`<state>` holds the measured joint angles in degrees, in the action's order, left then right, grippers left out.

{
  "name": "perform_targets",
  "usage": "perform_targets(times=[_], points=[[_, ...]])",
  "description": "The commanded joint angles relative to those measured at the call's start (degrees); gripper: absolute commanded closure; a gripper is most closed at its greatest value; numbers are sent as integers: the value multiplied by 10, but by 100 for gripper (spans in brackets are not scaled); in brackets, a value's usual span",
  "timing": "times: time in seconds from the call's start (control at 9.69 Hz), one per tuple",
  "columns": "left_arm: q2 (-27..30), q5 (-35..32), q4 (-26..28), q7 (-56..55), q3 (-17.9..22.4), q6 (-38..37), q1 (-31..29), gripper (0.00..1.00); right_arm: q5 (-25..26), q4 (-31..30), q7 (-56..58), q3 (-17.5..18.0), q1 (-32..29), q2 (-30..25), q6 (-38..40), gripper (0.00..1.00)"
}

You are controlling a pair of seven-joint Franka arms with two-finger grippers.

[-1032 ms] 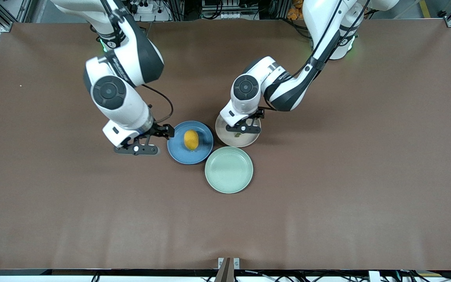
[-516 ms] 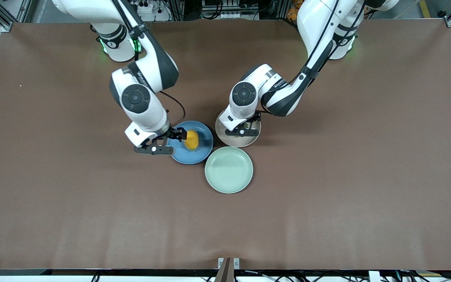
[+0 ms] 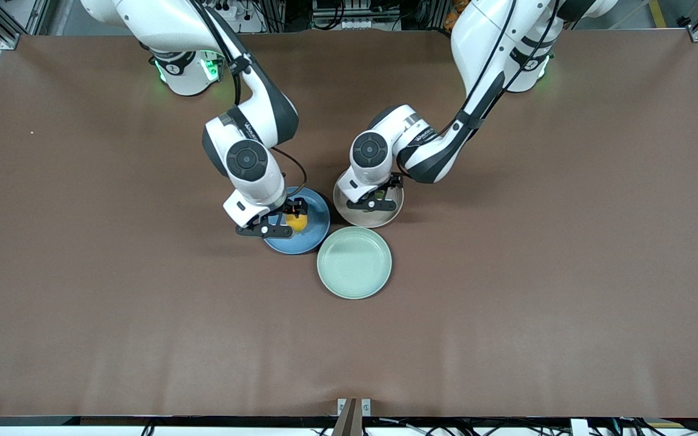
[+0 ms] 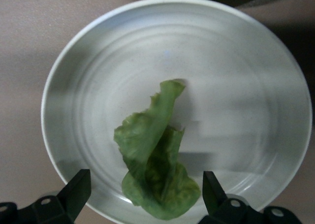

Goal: Pick lemon and lettuce from blue and beige plates
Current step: 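Close the left gripper on lettuce while the right gripper grasps the lemon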

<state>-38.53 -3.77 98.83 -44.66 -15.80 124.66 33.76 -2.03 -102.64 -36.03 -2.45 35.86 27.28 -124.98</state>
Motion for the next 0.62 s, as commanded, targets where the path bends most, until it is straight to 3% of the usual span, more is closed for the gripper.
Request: perform_targets(times=[0.0,0.21,0.31,0.41,0.52], points=[[-3,-18,-8,-22,3,7,6,0,-6,1,-32,-4,17,18,-28,0],[-6,-19,-10,-41,3,9,9,0,-6,-2,-41,-4,25,25,-40,0],[-7,-19,-11,-47,3,9,10,8,-5,-2,-41,-4,25,30,-40,0],[-7,-20,-10,-49,4,9,12,24,-6,-2,-41,-4,28,34,-40,0],[-7,-19,-11,-51,4,9,12,48,-6,-2,-41,-4,29,35,-40,0]])
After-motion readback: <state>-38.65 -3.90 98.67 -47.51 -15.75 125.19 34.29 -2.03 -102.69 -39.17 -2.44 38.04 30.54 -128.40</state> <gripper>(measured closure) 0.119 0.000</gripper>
